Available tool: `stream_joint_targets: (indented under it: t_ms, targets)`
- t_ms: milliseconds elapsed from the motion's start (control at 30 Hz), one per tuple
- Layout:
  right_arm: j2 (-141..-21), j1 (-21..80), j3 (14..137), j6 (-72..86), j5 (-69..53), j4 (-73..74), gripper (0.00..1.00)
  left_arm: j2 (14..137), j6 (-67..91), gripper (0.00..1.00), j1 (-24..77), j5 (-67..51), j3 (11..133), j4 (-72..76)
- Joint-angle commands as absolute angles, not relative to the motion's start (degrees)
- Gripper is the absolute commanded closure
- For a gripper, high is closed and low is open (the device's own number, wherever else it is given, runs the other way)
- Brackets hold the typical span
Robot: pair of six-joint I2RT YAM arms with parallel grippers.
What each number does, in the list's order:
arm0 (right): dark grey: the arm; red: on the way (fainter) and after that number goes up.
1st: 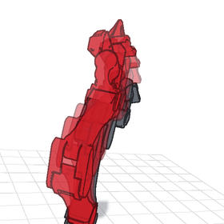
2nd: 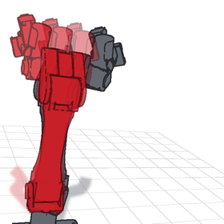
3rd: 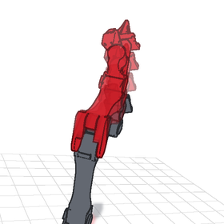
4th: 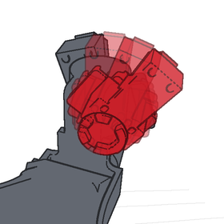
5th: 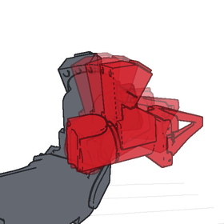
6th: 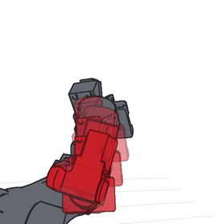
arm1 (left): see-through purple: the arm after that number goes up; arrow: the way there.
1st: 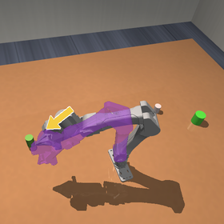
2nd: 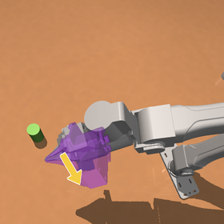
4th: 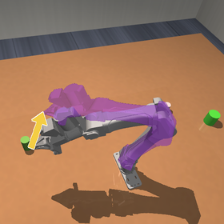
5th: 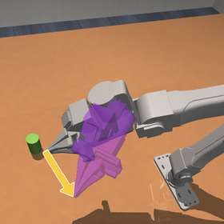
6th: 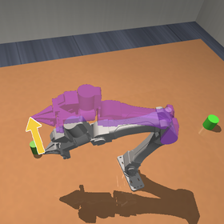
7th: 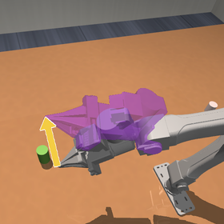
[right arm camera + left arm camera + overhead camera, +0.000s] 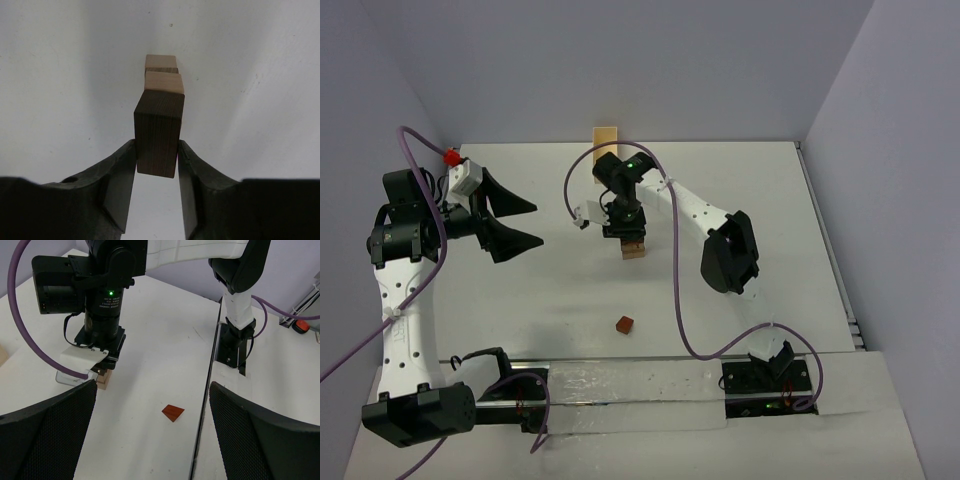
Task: Build the wood block tower
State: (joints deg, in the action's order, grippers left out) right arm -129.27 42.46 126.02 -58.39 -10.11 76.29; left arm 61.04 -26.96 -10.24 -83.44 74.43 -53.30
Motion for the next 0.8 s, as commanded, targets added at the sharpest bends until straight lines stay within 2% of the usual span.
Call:
stream_joint_targets:
  t_ms: [0, 133, 233, 567, 767]
  targets:
    - [-130.0, 41.9, 126.0, -58.5, -10.0, 77.3, 0.49, 61.1, -26.2, 0.01, -10.7, -91.9, 74.1, -51.4]
    - [-130.0, 42.0, 127.0, -58.5, -10.9, 78.1, 0.25, 61.1, -25.6, 0.01, -10.8, -92.1, 73.9, -50.8]
    - [-129.9, 42.1, 127.9, -58.5, -11.8, 78.8, 0.01, 61.2, -25.6, 0.01, -10.7, -92.2, 74.1, -50.7]
    - [-127.1, 42.3, 131.1, -58.6, -12.6, 81.2, 0.00, 61.1, -24.6, 0.01, -10.7, -91.8, 73.8, -49.6]
    - [-121.5, 42.8, 133.9, -58.0, -12.9, 81.9, 0.00, 61.2, -21.7, 0.01, -10.7, -88.3, 74.8, -47.4]
